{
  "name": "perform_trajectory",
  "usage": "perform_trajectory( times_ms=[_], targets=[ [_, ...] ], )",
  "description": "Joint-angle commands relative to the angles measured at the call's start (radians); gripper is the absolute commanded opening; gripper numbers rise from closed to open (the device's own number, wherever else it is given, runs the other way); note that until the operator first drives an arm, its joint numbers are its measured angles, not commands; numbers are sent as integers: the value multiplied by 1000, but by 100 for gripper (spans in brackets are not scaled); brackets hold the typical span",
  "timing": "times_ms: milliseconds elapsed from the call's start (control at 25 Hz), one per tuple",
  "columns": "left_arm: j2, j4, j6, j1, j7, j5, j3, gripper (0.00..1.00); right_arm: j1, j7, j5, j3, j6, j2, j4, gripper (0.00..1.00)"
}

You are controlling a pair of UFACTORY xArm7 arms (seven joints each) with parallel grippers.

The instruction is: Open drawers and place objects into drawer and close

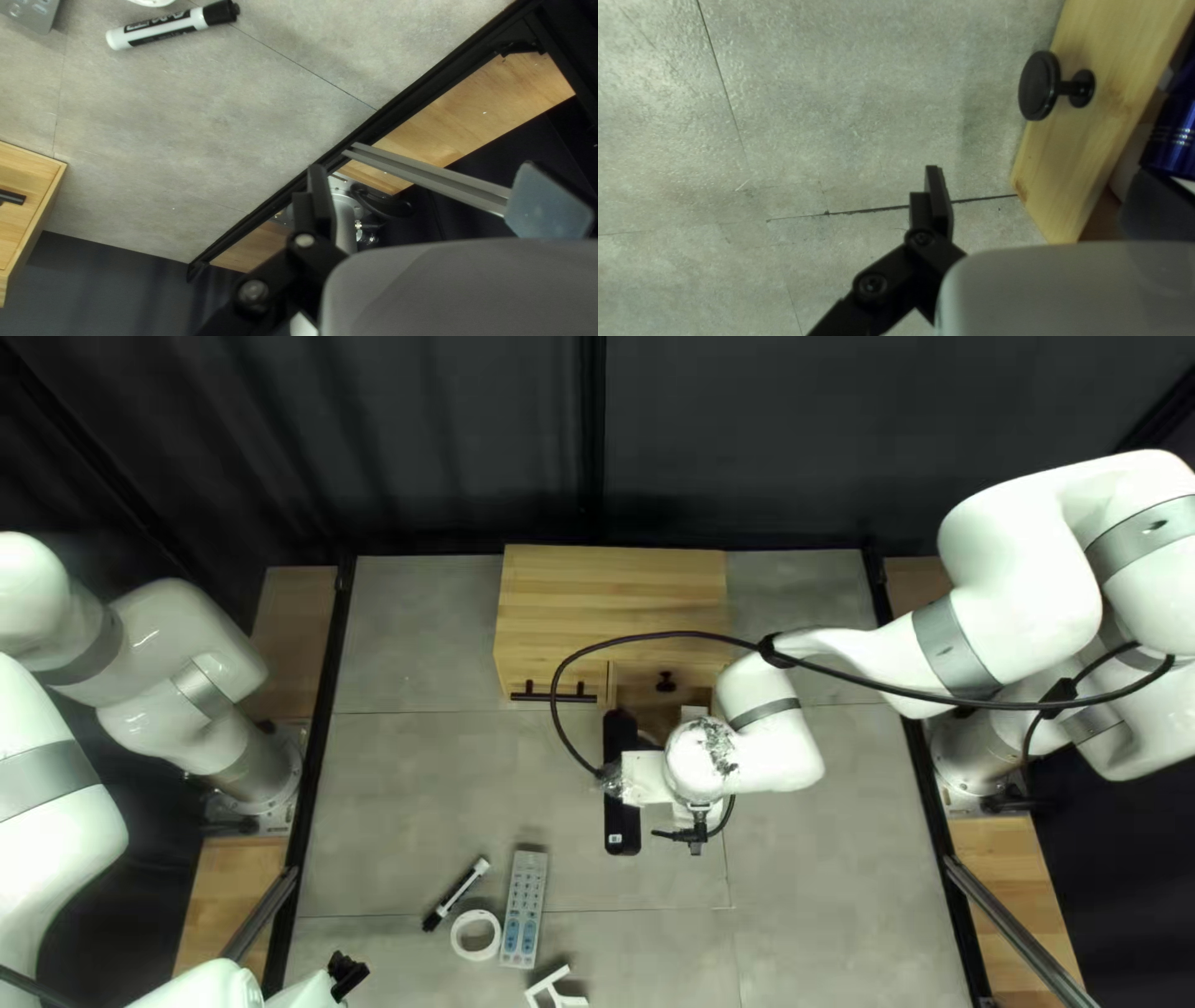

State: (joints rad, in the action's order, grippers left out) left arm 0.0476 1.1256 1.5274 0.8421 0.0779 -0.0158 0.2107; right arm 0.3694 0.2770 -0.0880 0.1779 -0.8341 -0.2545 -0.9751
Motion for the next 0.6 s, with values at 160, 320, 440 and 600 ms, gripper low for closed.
perform_trajectory(
  times_ms=[160,320,440,600],
  targets=[
    [0,0,0,0,0,0,0,100,2,-6,8,-7,13,-2,5,100],
    [0,0,0,0,0,0,0,100,3,-6,7,-8,14,-3,4,100],
    [0,0,0,0,0,0,0,100,4,-7,7,-8,19,-1,8,100],
    [0,0,0,0,0,0,0,100,7,-7,10,-12,28,5,14,100]
  ],
)
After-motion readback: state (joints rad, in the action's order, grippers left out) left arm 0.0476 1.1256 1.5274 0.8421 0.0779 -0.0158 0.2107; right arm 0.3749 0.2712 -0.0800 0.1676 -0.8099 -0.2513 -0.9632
